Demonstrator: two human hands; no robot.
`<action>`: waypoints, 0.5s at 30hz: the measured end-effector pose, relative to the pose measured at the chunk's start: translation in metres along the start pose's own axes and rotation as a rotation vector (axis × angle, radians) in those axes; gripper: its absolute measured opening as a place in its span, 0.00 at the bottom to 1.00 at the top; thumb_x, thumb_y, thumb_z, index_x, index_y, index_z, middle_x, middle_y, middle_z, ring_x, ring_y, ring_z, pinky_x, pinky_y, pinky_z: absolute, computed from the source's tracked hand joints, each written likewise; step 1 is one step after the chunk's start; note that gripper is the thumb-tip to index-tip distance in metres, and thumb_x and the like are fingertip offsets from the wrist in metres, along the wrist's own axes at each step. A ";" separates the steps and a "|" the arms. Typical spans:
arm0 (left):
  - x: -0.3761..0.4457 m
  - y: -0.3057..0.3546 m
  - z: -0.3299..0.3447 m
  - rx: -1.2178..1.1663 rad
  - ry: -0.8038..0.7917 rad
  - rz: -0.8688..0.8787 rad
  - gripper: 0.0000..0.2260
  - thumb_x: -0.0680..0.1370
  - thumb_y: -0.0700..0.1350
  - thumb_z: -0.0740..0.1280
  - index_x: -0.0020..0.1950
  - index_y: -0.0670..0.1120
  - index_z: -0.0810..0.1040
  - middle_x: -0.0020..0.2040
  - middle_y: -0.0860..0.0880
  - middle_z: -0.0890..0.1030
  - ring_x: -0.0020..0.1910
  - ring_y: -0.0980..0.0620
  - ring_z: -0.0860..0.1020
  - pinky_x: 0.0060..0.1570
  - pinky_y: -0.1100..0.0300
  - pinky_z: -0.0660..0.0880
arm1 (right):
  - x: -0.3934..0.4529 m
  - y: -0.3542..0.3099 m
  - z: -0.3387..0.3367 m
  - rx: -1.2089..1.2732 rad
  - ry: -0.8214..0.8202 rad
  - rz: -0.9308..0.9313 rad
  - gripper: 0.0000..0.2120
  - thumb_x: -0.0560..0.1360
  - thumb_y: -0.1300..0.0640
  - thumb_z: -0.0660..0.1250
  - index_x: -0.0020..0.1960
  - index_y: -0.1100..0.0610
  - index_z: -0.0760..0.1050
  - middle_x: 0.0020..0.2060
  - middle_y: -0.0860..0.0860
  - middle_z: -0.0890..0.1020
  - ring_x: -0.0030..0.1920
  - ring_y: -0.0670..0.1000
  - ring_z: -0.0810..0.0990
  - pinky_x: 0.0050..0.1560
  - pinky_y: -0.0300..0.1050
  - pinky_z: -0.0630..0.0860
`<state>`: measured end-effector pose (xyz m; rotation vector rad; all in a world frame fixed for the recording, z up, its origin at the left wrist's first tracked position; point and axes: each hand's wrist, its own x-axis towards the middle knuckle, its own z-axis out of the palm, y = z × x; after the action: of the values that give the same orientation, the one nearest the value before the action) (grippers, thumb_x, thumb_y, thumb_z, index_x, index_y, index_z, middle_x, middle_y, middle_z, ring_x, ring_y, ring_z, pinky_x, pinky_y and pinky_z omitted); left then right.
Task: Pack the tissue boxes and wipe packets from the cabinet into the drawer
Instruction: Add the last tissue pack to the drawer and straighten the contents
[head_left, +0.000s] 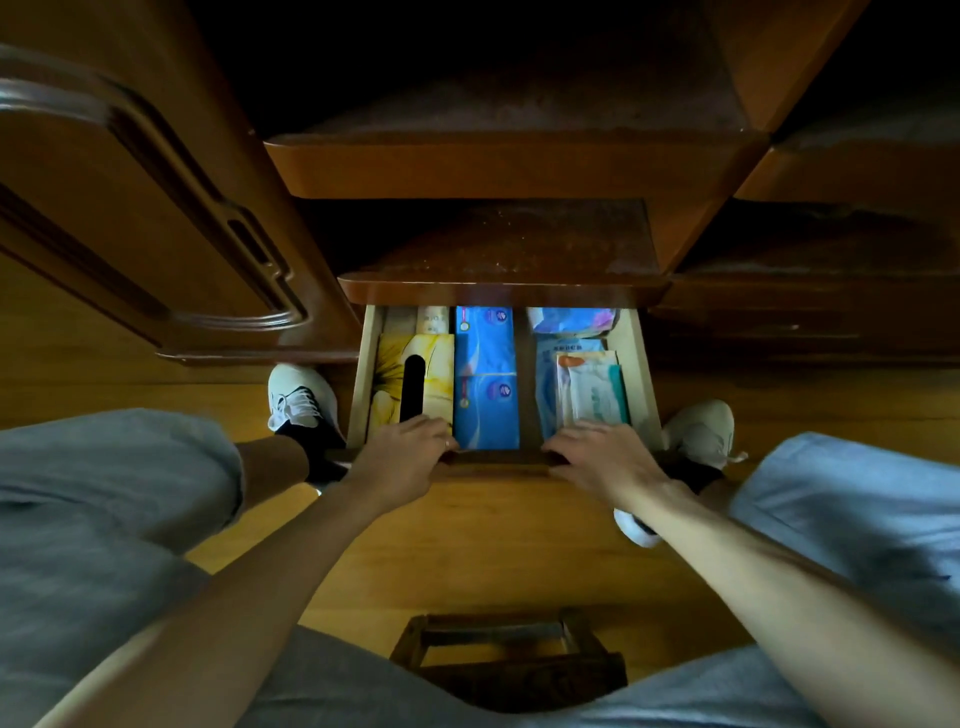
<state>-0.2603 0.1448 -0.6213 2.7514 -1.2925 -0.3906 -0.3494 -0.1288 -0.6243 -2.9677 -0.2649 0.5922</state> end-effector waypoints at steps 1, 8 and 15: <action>0.007 -0.002 -0.002 0.006 0.018 -0.025 0.13 0.75 0.43 0.73 0.59 0.50 0.83 0.54 0.53 0.81 0.57 0.51 0.79 0.43 0.54 0.79 | 0.005 0.004 -0.004 -0.015 0.039 0.021 0.20 0.81 0.41 0.62 0.71 0.45 0.73 0.68 0.43 0.78 0.70 0.47 0.74 0.66 0.47 0.70; 0.053 -0.020 -0.011 0.133 0.048 -0.147 0.15 0.78 0.51 0.72 0.63 0.48 0.81 0.57 0.49 0.79 0.60 0.46 0.77 0.42 0.52 0.77 | 0.049 0.018 -0.015 -0.112 0.234 0.079 0.24 0.76 0.40 0.70 0.69 0.47 0.73 0.64 0.47 0.80 0.66 0.50 0.74 0.58 0.47 0.75; 0.104 -0.041 -0.028 0.356 0.106 -0.277 0.53 0.71 0.64 0.72 0.83 0.48 0.43 0.83 0.39 0.42 0.82 0.38 0.44 0.79 0.39 0.46 | 0.094 0.051 -0.052 -0.165 0.232 0.225 0.71 0.61 0.32 0.78 0.83 0.58 0.37 0.83 0.59 0.43 0.82 0.60 0.43 0.80 0.61 0.49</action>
<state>-0.1586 0.0899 -0.6215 3.2085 -1.0455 -0.0270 -0.2358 -0.1642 -0.6178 -3.2126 0.0435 0.2509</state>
